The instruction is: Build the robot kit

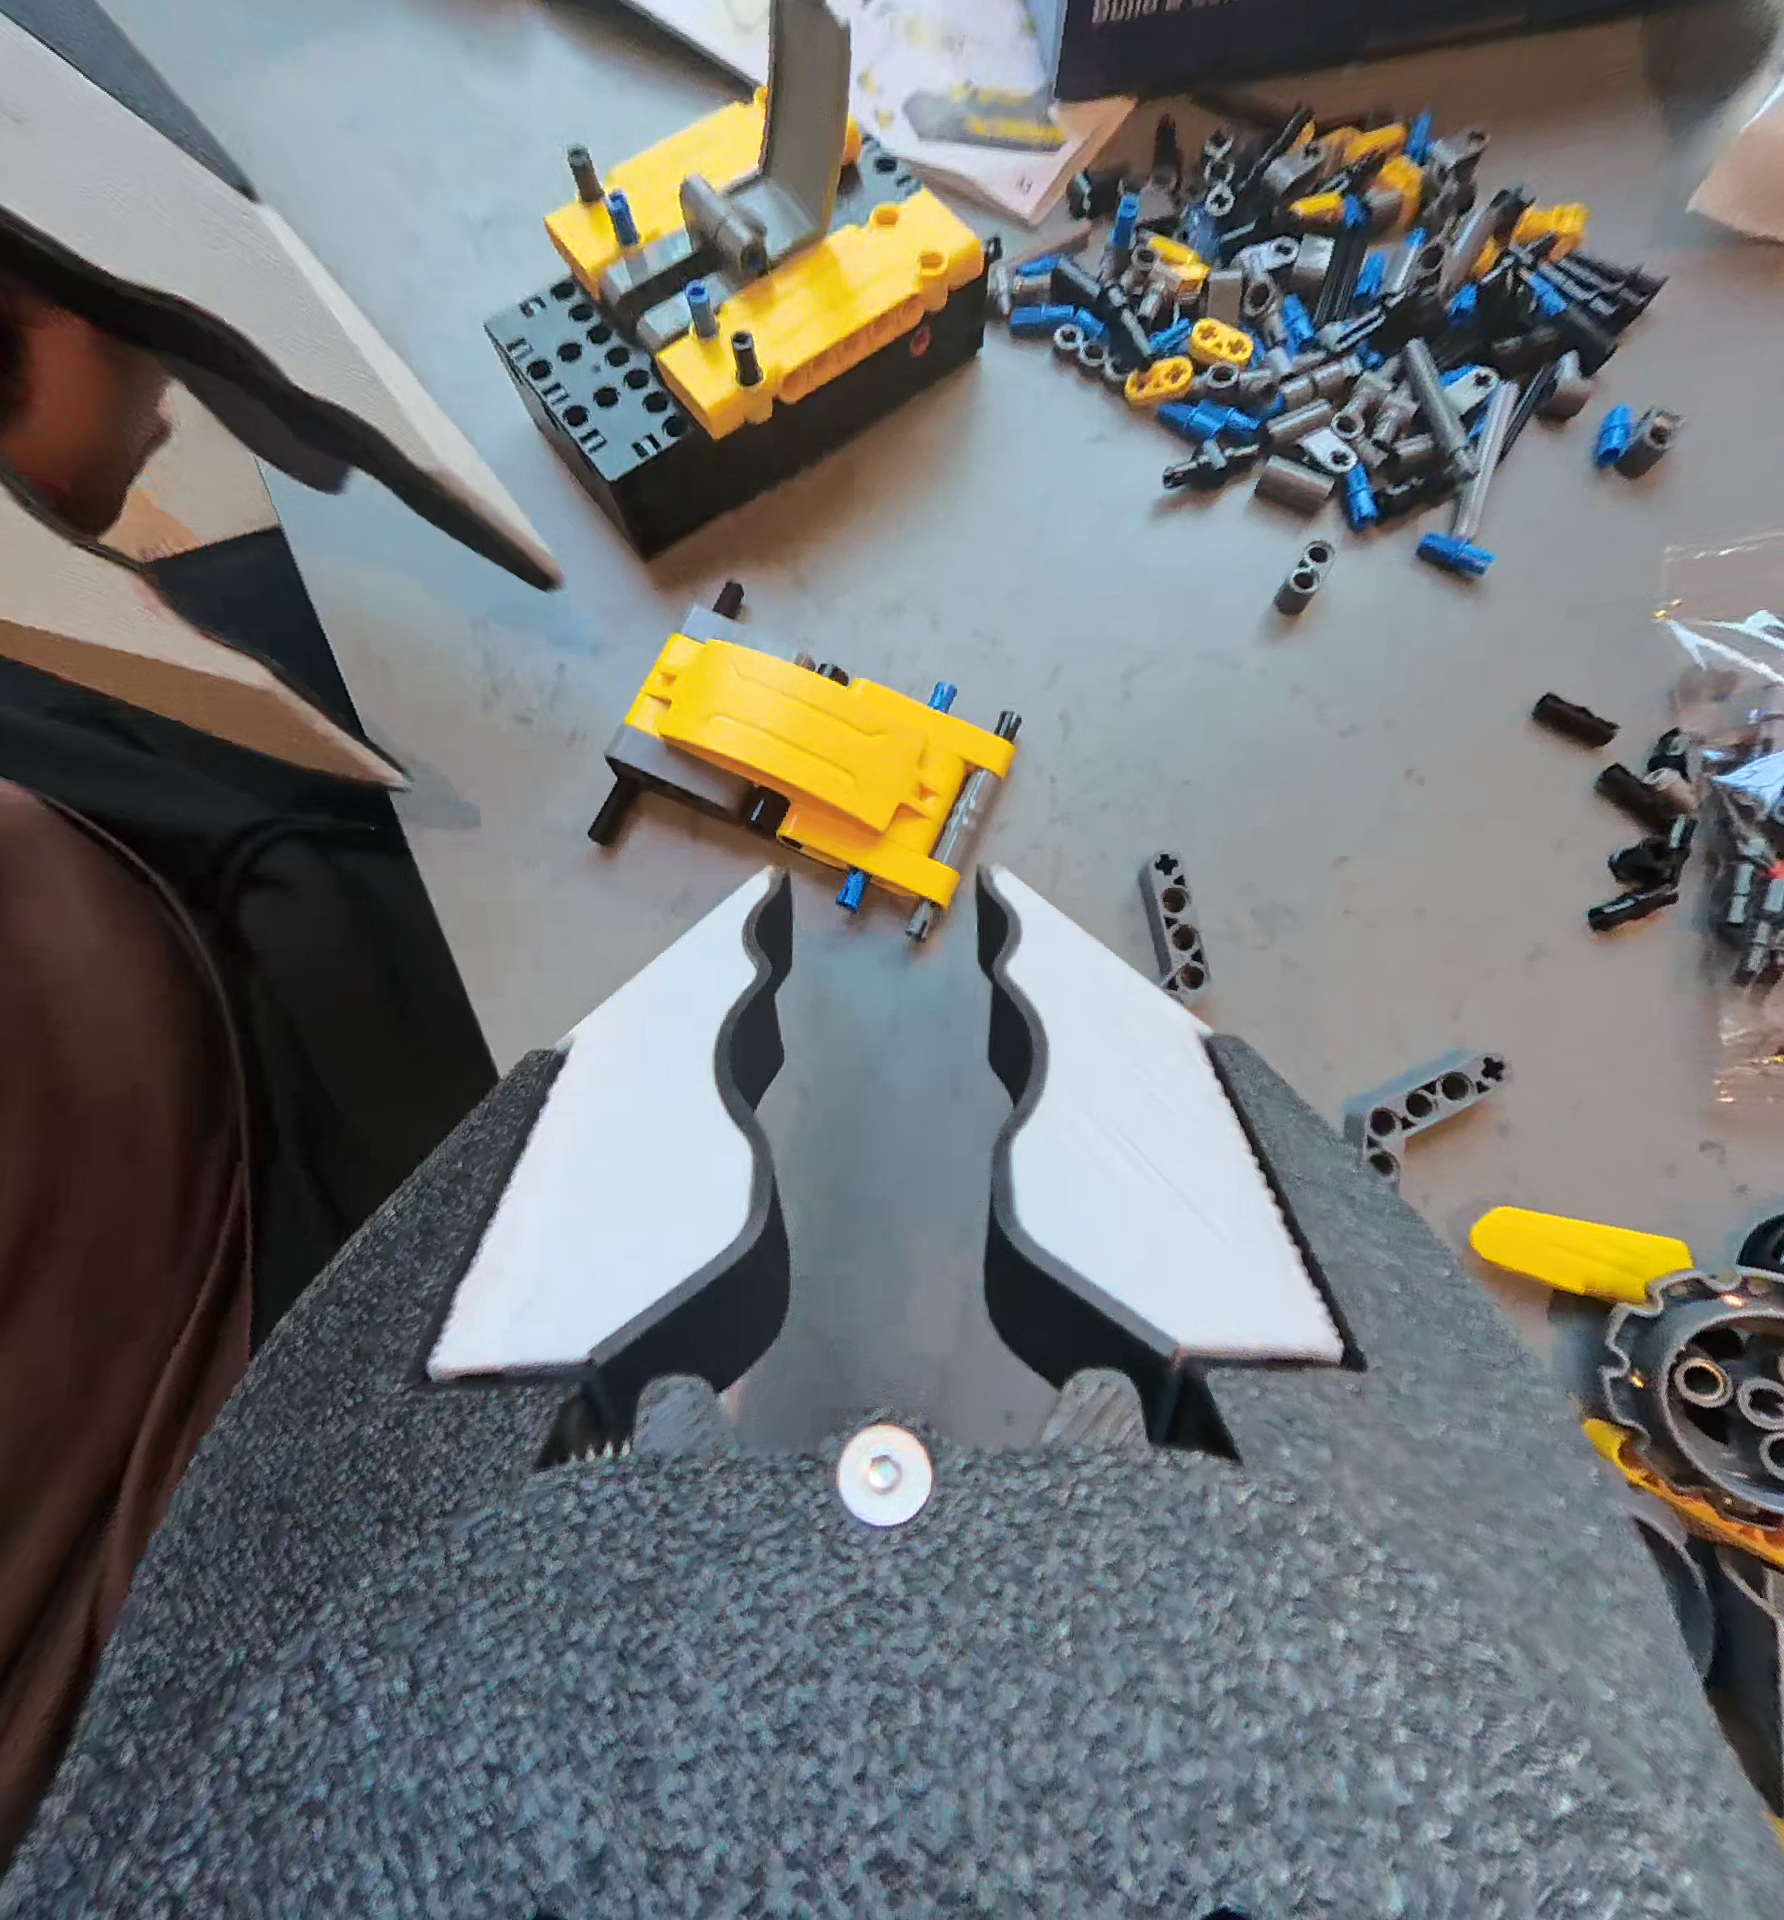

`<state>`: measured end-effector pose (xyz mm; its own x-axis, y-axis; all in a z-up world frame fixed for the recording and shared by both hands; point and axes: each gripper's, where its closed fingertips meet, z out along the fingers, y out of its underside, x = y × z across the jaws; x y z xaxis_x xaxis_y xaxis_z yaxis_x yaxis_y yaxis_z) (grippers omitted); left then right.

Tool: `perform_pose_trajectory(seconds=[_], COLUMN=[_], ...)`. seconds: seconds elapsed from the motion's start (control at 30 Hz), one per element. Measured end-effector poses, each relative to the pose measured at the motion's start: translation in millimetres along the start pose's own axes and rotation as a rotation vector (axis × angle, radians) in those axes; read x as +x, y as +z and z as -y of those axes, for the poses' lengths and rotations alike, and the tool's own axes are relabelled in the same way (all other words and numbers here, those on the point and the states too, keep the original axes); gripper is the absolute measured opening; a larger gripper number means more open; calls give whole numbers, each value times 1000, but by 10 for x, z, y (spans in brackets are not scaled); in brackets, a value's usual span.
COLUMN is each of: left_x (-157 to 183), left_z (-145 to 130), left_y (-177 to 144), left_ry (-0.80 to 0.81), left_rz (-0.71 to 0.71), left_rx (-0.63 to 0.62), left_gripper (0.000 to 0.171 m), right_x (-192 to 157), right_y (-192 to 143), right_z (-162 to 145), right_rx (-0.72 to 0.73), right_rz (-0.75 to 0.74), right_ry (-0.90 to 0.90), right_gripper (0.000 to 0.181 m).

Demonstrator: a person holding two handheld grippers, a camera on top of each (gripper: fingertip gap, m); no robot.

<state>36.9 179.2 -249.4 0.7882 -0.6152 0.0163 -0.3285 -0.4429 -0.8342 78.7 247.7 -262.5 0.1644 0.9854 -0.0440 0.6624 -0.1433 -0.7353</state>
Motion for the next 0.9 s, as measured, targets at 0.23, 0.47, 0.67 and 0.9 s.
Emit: perform_pose_trajectory(seconds=[0.23, 0.47, 0.67, 0.9], left_x=[70, 437, 482, 488], left_z=[-138, -17, -89, -380], left_y=[285, 223, -160, -327], left_ry=[-25, -36, -28, -41], left_rz=[-30, -187, -262, -318], left_rx=[-127, -30, 142, 230], left_gripper=[46, 47, 43, 37], right_x=[-28, -19, 75, 133], right_y=[-39, 9, -5, 67], right_z=[-73, -44, 87, 84], right_rx=[17, 81, 157, 129], right_rz=[-19, 7, -19, -38], right_ry=[33, 110, 98, 93], right_gripper=[35, 35, 36, 41])
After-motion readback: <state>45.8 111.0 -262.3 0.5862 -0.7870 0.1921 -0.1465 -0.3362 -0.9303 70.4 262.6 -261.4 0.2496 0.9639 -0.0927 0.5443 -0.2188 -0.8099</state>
